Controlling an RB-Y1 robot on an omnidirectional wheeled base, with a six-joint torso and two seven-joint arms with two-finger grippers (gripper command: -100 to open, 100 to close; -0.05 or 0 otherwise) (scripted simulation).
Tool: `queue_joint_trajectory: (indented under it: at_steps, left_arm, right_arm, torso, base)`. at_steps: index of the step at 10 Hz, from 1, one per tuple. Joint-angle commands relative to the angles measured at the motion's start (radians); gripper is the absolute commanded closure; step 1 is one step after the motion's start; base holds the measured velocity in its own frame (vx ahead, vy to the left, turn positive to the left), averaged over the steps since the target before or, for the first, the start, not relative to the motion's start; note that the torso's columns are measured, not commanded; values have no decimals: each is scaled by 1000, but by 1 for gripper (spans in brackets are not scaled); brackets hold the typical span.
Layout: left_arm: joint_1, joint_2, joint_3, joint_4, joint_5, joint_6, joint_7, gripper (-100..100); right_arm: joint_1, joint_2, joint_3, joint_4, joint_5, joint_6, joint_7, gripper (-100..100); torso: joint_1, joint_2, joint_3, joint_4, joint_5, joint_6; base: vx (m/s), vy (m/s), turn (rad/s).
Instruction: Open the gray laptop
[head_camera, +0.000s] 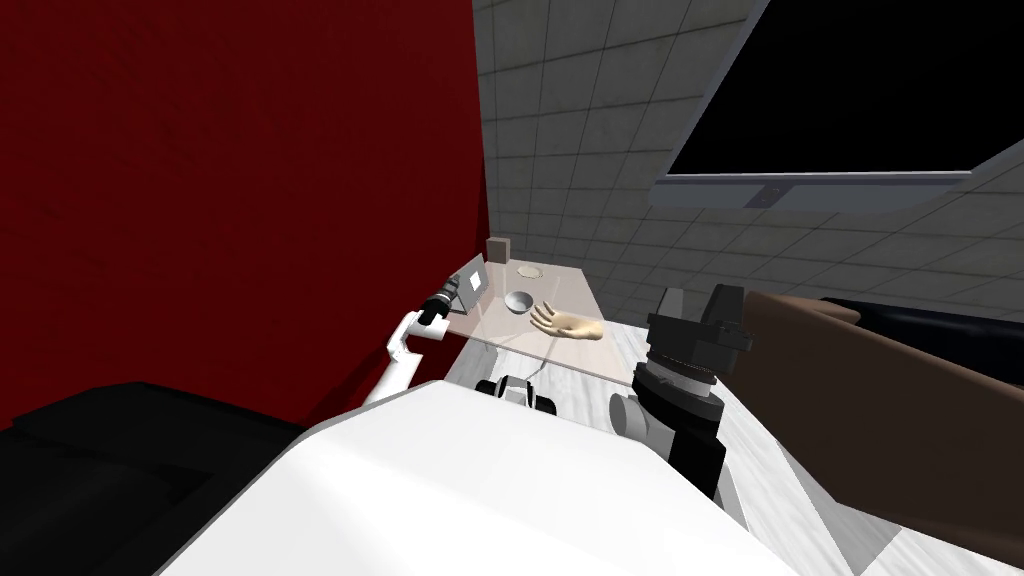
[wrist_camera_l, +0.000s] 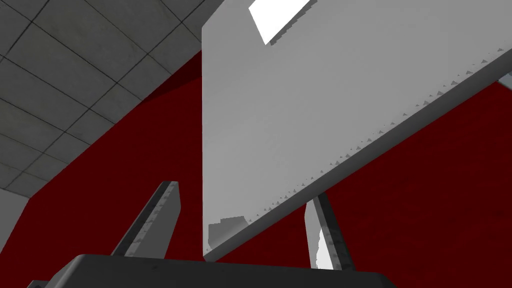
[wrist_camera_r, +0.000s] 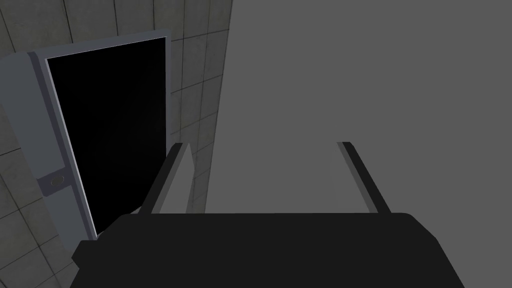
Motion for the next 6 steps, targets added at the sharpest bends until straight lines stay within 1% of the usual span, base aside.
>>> queue_joint_trajectory:
  at_steps: [1, 5, 6]
  left_arm:
    - [-12, -22, -3, -17, 47, 58, 44, 100]
    - [-32, -49, -6, -47, 116, 142, 101, 100]
    - [-30, -43, -5, -43, 106, 125, 90, 100]
  right_arm:
    - [0, 0, 0, 0, 0, 0, 0, 0]
    - [0, 0, 0, 0, 0, 0, 0, 0]
    - [0, 0, 0, 0, 0, 0, 0, 0]
  torso:
    - [-1, -1, -1, -1, -1, -1]
    - [-5, 0, -1, 0, -3, -2]
    - [-5, 1, 0, 1, -4, -2]
  base:
    - [1, 135, -18]
    - [12, 113, -12]
    - [8, 44, -4]
